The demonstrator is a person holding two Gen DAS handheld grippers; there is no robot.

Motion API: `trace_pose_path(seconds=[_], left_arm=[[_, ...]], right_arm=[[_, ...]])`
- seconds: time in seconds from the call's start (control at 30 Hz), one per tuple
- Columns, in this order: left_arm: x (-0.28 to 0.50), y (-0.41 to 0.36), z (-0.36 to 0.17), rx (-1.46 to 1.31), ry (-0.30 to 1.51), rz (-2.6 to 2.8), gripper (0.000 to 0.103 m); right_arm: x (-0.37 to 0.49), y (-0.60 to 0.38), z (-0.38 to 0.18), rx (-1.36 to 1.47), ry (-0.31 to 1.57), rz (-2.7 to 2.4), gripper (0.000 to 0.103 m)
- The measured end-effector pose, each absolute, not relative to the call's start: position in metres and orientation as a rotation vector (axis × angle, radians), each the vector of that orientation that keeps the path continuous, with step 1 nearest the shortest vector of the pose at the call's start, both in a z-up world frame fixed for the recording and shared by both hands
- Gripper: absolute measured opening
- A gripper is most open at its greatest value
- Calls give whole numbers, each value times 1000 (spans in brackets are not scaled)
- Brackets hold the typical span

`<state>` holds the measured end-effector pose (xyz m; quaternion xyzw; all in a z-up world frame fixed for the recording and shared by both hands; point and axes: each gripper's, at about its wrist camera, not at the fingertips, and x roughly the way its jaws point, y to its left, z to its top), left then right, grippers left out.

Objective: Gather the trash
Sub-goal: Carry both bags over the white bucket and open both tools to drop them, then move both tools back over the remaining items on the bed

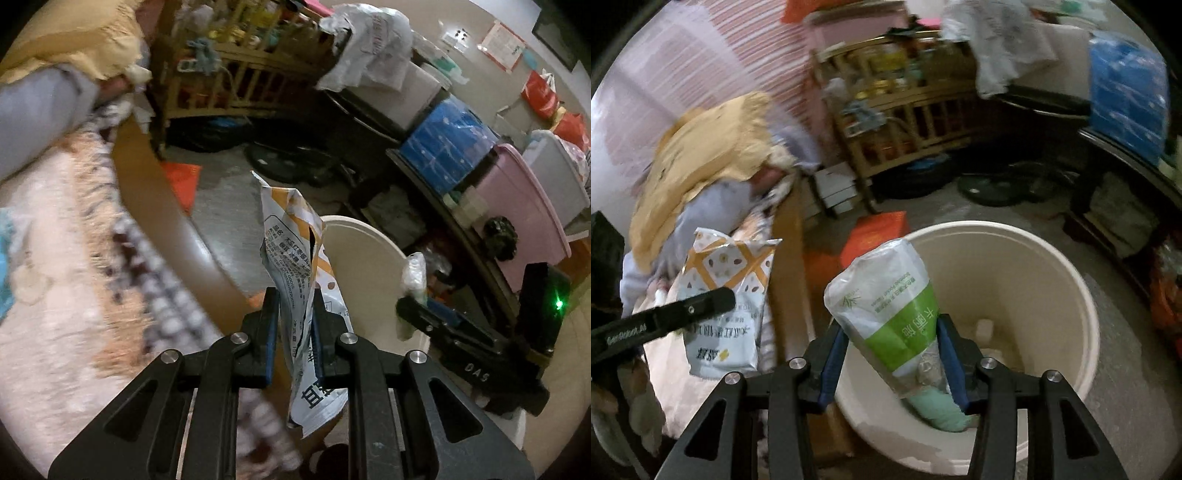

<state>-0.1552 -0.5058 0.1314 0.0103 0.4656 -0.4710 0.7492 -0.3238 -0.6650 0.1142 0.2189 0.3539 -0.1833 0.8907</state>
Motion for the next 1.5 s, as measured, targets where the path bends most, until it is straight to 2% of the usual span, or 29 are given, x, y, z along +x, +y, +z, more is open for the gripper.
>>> trace_pose_path(seconds=[0.07, 0.13, 0.17, 0.2, 0.23, 0.27, 0.9, 1.5], left_arm=[[-159, -520, 127, 8, 1030, -1053, 16], [-163, -530, 123, -9, 1041, -1076, 23], [-164, -533, 122, -13, 1047, -1088, 33], [-165, -535, 122, -17, 1053, -1096, 47], [-167, -535, 121, -23, 1055, -1100, 52], [-168, -534, 122, -22, 1050, -1102, 54], [-140, -419, 126, 124, 935, -821, 54], [-34, -237, 97, 5, 973, -442, 55]], right_arm=[[-329, -675, 110, 472, 738, -417, 48], [-333, -683, 108, 491, 735, -443, 52], [-335, -686, 107, 495, 729, -458, 59], [-337, -688, 107, 498, 726, -474, 63], [-337, -689, 107, 503, 723, -478, 70], [-338, -689, 108, 513, 714, -473, 71], [-292, -613, 102, 341, 800, -307, 71], [-185, -467, 94, 238, 880, 24, 74]])
